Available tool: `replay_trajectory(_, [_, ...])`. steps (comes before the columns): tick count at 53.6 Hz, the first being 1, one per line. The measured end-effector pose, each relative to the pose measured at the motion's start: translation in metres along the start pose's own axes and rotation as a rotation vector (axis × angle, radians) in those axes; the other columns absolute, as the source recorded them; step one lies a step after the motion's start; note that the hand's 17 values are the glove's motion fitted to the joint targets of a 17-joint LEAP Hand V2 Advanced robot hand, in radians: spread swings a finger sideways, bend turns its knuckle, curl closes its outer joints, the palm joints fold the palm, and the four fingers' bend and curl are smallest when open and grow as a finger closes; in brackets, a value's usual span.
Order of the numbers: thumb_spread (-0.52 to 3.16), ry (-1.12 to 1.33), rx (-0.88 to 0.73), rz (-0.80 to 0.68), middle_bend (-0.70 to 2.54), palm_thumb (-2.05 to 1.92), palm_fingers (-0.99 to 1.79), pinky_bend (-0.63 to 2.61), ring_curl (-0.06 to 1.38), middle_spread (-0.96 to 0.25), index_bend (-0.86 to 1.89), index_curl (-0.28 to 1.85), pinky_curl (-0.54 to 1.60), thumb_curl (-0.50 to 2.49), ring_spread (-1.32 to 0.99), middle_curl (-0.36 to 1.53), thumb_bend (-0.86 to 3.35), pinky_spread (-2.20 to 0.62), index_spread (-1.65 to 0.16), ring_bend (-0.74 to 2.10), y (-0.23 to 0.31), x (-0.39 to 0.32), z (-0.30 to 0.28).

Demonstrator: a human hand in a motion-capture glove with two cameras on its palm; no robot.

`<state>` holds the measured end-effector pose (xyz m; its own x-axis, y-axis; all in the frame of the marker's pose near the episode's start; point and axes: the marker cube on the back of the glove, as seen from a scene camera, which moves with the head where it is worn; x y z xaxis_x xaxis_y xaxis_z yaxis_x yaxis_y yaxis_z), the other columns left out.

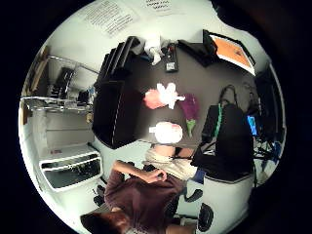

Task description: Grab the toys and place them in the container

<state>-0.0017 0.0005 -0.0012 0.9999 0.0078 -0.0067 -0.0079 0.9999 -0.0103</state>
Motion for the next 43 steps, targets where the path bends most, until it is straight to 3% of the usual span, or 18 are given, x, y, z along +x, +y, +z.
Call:
replay_trajectory(9, [0.96,0.033,-0.005,0.014,0.14,0.29,0.03,0.60,0.08,-0.06,0.18,0.12,0.20,0.10,-0.03,0.06,0.33,-0.03,-0.17,0.27,0.005,-0.016,-0.019])
replay_trajectory(18, [1.35,0.049,0.025,-0.021,0.16,0.27,-0.02,0.65,0.12,-0.08,0.18,0.18,0.24,0.17,-0.04,0.11,0.39,-0.03,-0.20,0.33,0.009,-0.023,-0.038])
replay_trajectory(28, [1.56,0.017,0.022,-0.004,0.17,0.23,-0.03,0.68,0.16,-0.07,0.17,0.24,0.27,0.24,-0.05,0.16,0.42,-0.03,-0.21,0.35,-0.002,-0.025,-0.037])
replay_trajectory(43, [1.60,0.040,-0.113,0.152,0.17,0.14,-0.07,0.71,0.20,-0.05,0.14,0.28,0.31,0.29,-0.05,0.22,0.40,-0.04,-0.22,0.38,-0.027,-0.041,-0.033])
